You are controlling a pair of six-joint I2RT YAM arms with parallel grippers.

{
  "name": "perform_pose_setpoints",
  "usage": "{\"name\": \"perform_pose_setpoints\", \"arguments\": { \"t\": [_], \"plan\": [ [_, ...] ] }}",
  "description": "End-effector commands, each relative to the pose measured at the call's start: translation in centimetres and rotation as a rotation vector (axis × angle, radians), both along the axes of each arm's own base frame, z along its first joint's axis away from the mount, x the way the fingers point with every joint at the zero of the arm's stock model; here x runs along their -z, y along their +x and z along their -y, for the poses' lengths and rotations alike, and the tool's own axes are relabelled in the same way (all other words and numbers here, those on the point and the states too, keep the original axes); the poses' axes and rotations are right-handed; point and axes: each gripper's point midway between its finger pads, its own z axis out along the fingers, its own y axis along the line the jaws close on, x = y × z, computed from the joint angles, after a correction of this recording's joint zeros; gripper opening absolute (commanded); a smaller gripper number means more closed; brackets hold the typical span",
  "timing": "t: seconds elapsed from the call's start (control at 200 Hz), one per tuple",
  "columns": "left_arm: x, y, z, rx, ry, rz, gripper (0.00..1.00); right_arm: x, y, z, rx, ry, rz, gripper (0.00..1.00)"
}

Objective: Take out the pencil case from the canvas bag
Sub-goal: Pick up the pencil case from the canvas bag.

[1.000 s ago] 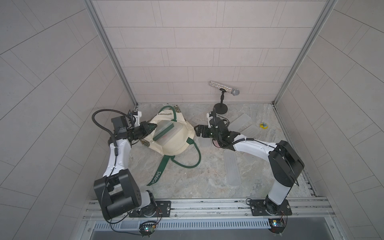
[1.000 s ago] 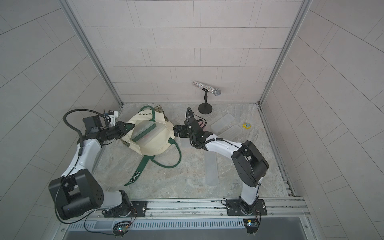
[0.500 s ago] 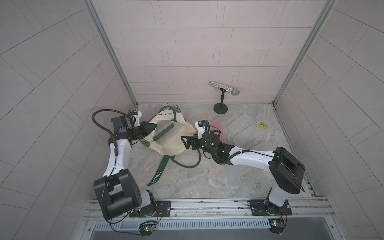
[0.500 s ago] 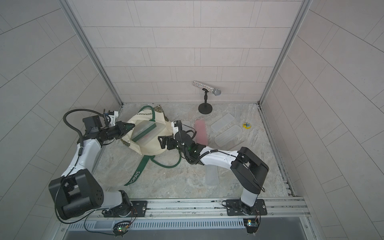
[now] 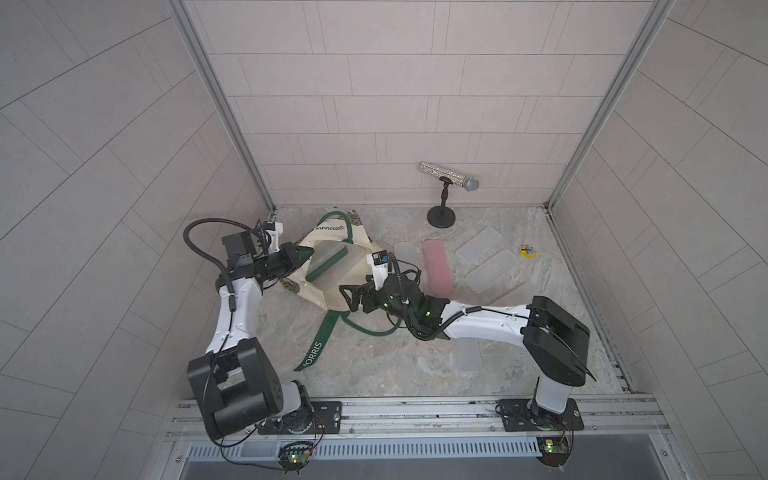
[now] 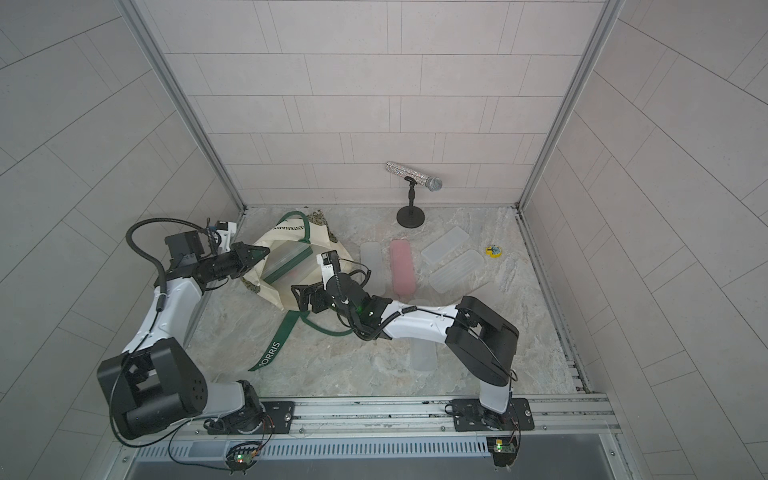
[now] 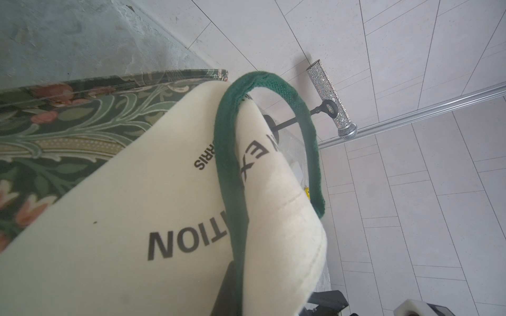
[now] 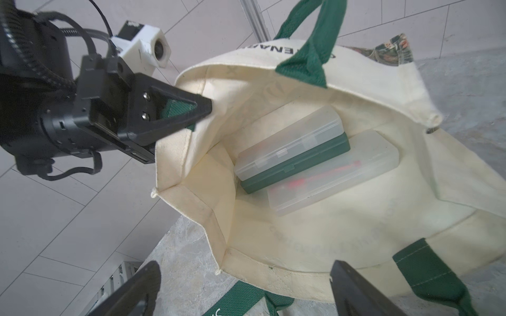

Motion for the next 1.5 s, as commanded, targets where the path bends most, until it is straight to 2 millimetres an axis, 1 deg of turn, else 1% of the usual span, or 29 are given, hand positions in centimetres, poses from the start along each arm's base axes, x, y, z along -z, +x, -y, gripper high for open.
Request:
{"name": "perform_pose_setpoints", "arguments": {
  "t": [0.0, 0.125, 0.19, 0.265, 0.36, 0.505, 0.555, 0.605, 0.701, 0.841, 0.971, 1.071, 1.181, 1.256, 1.336, 1.411, 1.451, 1.496],
  "plan": [
    [-1.0, -0.1, 0.3, 0.03, -0.018, 0.045, 0.0, 0.9, -0.1, -0.9, 0.005, -0.023, 0.0, 0.99],
    [-1.1, -0.2, 0.3, 0.03, -0.016, 0.049, 0.0, 2.3, -0.4, -2.0, -0.013, -0.035, -0.029, 1.0],
    [-1.2, -0.2, 0.3, 0.033, -0.017, 0.051, 0.0, 3.3, -0.3, -1.9, 0.021, -0.083, -0.037, 0.99],
    [-1.1, -0.2, 0.3, 0.038, -0.019, 0.049, 0.0, 4.5, -0.7, -2.3, 0.015, -0.129, -0.047, 1.0],
    [-1.2, -0.2, 0.4, 0.044, -0.019, 0.05, 0.0, 5.7, -1.0, -2.8, 0.002, -0.13, -0.074, 1.0],
    [-1.2, -0.2, 0.4, 0.046, -0.02, 0.051, 0.0, 7.3, -1.2, -3.1, -0.005, -0.142, -0.112, 1.0],
    [-1.1, -0.2, 0.5, 0.05, -0.024, 0.049, 0.0, 7.9, -1.1, -3.0, 0.007, -0.17, -0.122, 1.0],
    [-1.2, -0.2, 0.6, 0.056, -0.027, 0.053, 0.0, 8.9, -1.1, -2.9, 0.015, -0.214, -0.142, 1.0],
    [-1.4, -0.3, 0.7, 0.065, -0.03, 0.059, 0.0, 9.8, -1.1, -3.2, 0.006, -0.256, -0.167, 1.0],
    [-1.5, -0.4, 0.8, 0.075, -0.028, 0.064, 0.0, 10.7, -1.0, -4.0, -0.005, -0.257, -0.199, 1.0],
    [-1.6, -0.5, 0.9, 0.089, -0.037, 0.063, 0.0, 11.3, -0.6, -4.5, -0.005, -0.255, -0.227, 0.99],
    [-1.5, -0.5, 1.0, 0.097, -0.043, 0.06, 0.0, 11.6, -0.3, -4.9, -0.009, -0.208, -0.257, 0.99],
    [-1.5, -0.6, 1.1, 0.102, -0.041, 0.059, 0.0, 11.0, 0.1, -5.0, -0.018, -0.098, -0.267, 0.98],
    [-1.6, -0.6, 1.1, 0.104, -0.04, 0.061, 0.0, 9.9, 0.4, -4.8, -0.029, 0.003, -0.25, 0.97],
    [-1.4, -0.6, 1.1, 0.105, -0.04, 0.057, 0.0, 8.8, 0.6, -4.1, -0.021, 0.12, -0.229, 0.97],
    [-1.4, -0.6, 1.1, 0.105, -0.04, 0.055, 0.0, 8.7, 1.2, -3.0, 0.025, 0.184, -0.234, 0.97],
    [-1.3, -0.5, 1.0, 0.106, -0.038, 0.057, 0.0, 8.8, 1.4, -3.0, 0.038, 0.197, -0.253, 0.96],
    [-1.3, -0.6, 1.0, 0.11, -0.032, 0.057, 0.0, 9.1, 1.5, -3.5, 0.043, 0.187, -0.282, 0.95]
  ]
}}
